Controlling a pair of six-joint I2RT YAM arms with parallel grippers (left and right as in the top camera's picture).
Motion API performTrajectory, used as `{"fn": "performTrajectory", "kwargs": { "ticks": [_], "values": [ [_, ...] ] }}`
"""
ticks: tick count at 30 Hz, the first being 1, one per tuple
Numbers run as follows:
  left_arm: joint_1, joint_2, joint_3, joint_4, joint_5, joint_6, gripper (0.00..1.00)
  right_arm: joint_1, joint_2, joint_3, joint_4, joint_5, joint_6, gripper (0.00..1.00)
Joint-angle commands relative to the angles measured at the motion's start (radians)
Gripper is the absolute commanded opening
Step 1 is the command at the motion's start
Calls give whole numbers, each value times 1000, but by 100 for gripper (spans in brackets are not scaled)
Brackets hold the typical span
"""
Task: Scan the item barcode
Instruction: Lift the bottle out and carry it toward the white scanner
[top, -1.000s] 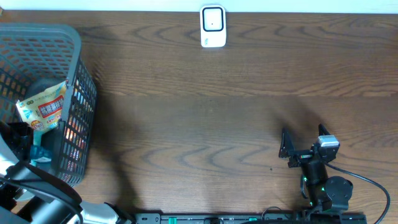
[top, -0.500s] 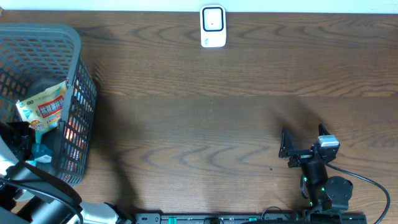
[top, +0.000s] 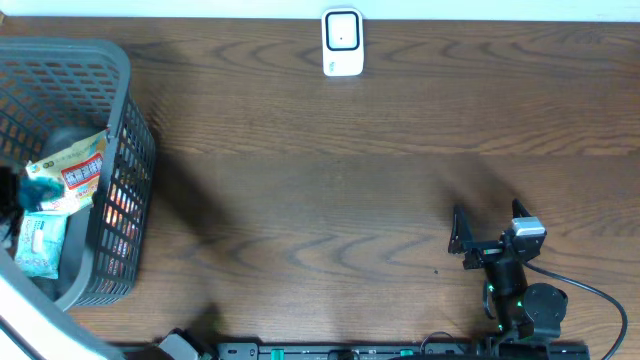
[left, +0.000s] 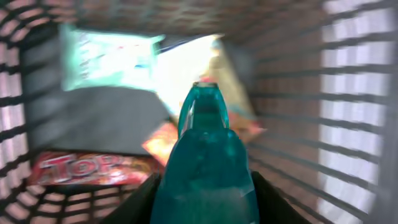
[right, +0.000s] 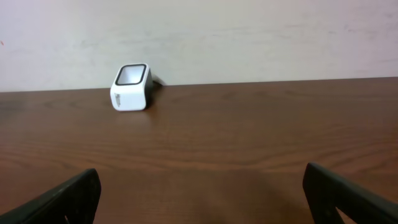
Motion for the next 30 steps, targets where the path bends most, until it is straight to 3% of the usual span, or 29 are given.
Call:
{"fn": "performTrajectory", "kwargs": {
  "ticks": [1,11,19,30],
  "values": [
    [2,-126,31,67,151,-7,33,4,-1,-2,-4,-6,-9,99],
    [-121,-348,31,237,320,-164,33,4,-1,-2,-4,-6,-9,99],
    [-466,-320,31,248,295,-201,33,4,-1,-2,-4,-6,-9,99],
    [-976,-29,31,248,101,-185,33,4,-1,-2,-4,-6,-9,99]
  ]
}}
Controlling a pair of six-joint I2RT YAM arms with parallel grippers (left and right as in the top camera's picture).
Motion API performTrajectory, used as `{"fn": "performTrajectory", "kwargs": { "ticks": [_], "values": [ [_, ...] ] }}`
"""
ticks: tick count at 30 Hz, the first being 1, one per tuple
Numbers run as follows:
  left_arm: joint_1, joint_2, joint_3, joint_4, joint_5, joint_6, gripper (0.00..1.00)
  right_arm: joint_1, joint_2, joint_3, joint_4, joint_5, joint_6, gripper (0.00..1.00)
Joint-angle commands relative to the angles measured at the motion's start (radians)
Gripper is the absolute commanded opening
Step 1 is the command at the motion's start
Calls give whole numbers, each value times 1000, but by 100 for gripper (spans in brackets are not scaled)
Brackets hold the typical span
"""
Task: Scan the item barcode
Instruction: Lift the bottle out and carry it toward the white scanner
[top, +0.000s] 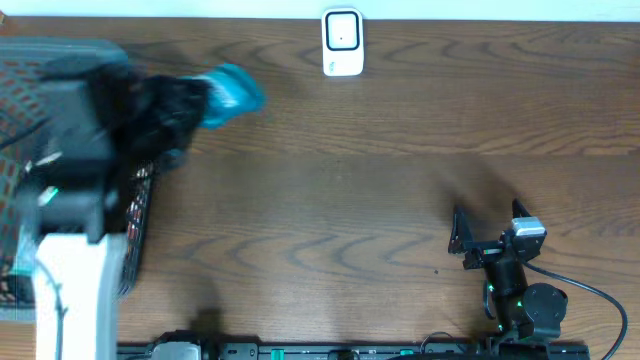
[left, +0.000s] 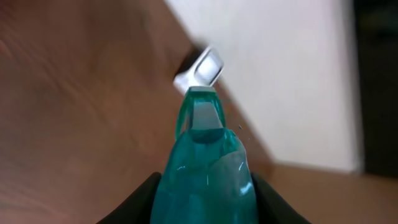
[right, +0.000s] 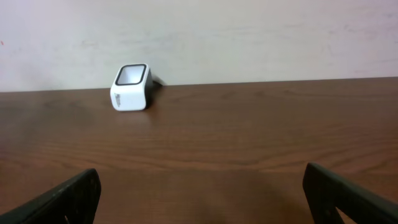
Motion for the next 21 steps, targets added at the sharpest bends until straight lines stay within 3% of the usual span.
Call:
{"fn": "performTrajectory", "kwargs": {
  "ticks": [1,12,21],
  "values": [
    [-152,103,29,11,-116,10,33,4,-1,-2,-4,-6,-9,99],
    [-438,390,29,-12,-308,123,34,4,-1,-2,-4,-6,-9,99],
    [-515,531,29,-29,-336,218,38,4,0,-2,-4,-6,-9,99]
  ]
}}
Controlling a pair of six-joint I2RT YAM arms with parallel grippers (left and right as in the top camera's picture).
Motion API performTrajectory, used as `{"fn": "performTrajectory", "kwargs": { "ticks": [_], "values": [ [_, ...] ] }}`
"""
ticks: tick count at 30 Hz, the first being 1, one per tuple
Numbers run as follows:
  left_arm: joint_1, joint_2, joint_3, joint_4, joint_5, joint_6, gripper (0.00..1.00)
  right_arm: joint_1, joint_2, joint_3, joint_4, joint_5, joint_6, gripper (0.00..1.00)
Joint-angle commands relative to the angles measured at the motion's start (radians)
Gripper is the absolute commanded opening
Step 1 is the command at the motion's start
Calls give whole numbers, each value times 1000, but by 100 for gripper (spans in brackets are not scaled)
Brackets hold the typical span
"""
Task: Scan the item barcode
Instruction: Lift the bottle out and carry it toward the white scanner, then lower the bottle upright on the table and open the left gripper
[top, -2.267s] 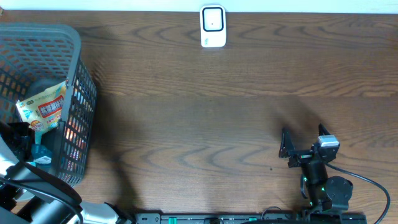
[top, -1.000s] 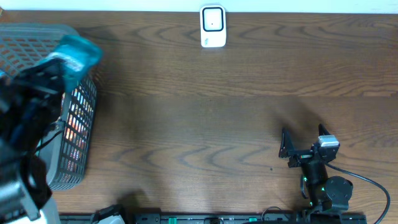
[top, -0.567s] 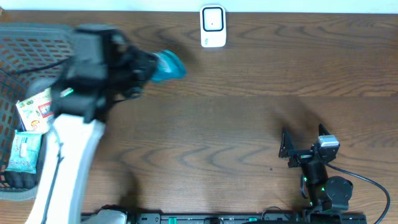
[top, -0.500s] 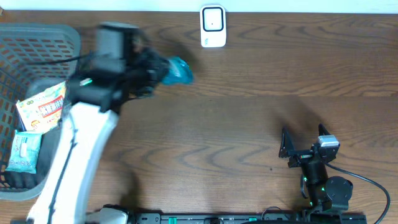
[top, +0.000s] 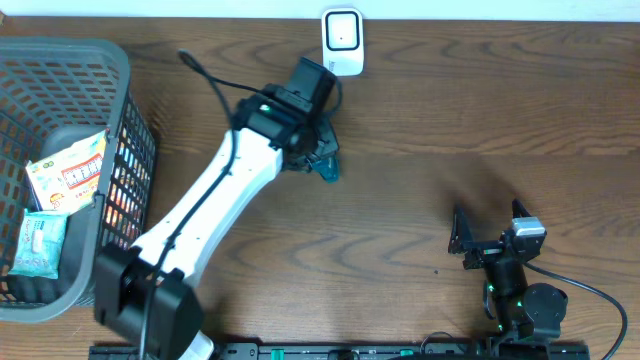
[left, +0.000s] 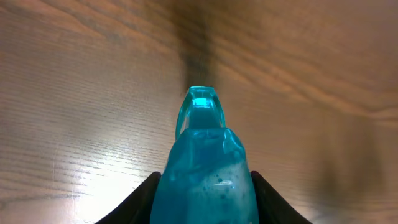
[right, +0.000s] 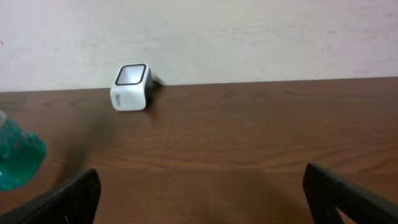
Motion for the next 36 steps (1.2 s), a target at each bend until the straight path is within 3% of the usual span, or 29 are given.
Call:
{"fn": "performTrajectory", "kwargs": {
  "ticks": [1,14,22,36],
  "values": [
    [-12,41,29,-5,-36,63,38,4,0,-2,-4,-6,-9,99],
    [-15,136,29,-13,-37,103,39,4,0,-2,-4,-6,-9,99],
    [-15,136,29,-17,-54,110,66,4,0,-2,-4,-6,-9,99],
    [-15,136,30,-17,-54,126,70,4,0,-2,-4,-6,-9,99]
  ]
}}
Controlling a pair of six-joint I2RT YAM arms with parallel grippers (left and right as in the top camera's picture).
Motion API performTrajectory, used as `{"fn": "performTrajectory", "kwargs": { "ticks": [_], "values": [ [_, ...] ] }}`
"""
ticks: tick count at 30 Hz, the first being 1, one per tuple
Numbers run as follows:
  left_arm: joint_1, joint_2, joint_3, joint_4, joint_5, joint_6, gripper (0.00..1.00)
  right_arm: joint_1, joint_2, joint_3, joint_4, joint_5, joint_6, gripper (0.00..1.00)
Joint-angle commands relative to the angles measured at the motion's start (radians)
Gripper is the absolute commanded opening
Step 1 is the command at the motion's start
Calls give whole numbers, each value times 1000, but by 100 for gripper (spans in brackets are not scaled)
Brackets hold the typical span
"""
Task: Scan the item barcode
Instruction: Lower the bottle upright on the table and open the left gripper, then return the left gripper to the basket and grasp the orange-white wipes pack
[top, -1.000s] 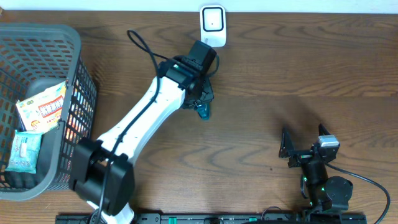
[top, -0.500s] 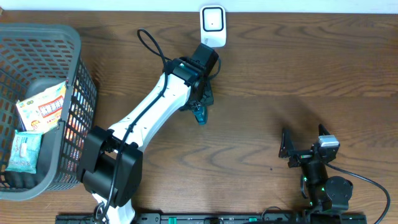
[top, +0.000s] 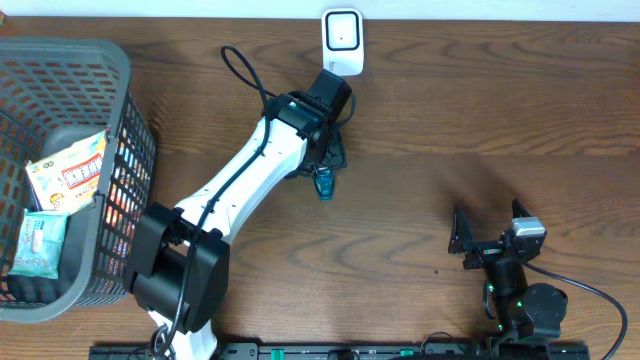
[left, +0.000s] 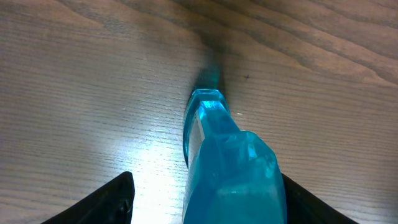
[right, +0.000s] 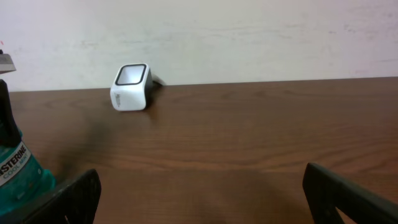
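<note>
The item is a teal mouthwash bottle (top: 323, 183) with a white label, below the white barcode scanner (top: 342, 42) at the table's far edge. My left gripper (top: 325, 165) is over it and open. In the left wrist view the bottle (left: 227, 155) points cap-first at the wood, between widely spread fingers (left: 118, 199). The right wrist view shows the bottle (right: 18, 168) tilted at its left edge and the scanner (right: 131, 87) by the wall. My right gripper (top: 488, 222) stands open and holds nothing at the near right.
A grey mesh basket (top: 120, 90) sits at the left edge with snack packets (top: 68, 170) inside. The left arm (top: 230, 200) lies diagonally across the middle of the table. A pale wall runs behind the scanner.
The left gripper's fingers, which were tight against the bottle, now stand wide apart. The bottle is lower, close to the wood, and shows more fully in the right wrist view. The right arm is unchanged.
My left gripper was shut on the teal bottle inside the basket. Then it held the bottle above the table beside the basket, then in front of the scanner near the table's middle. Now the fingers are spread with the bottle down at the table.
</note>
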Motion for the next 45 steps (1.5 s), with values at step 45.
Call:
{"fn": "performTrajectory", "kwargs": {
  "ticks": [45],
  "values": [
    [1060,-431,267,-431,-33,-58,98,4,0,-2,-4,-6,-9,99]
  ]
}}
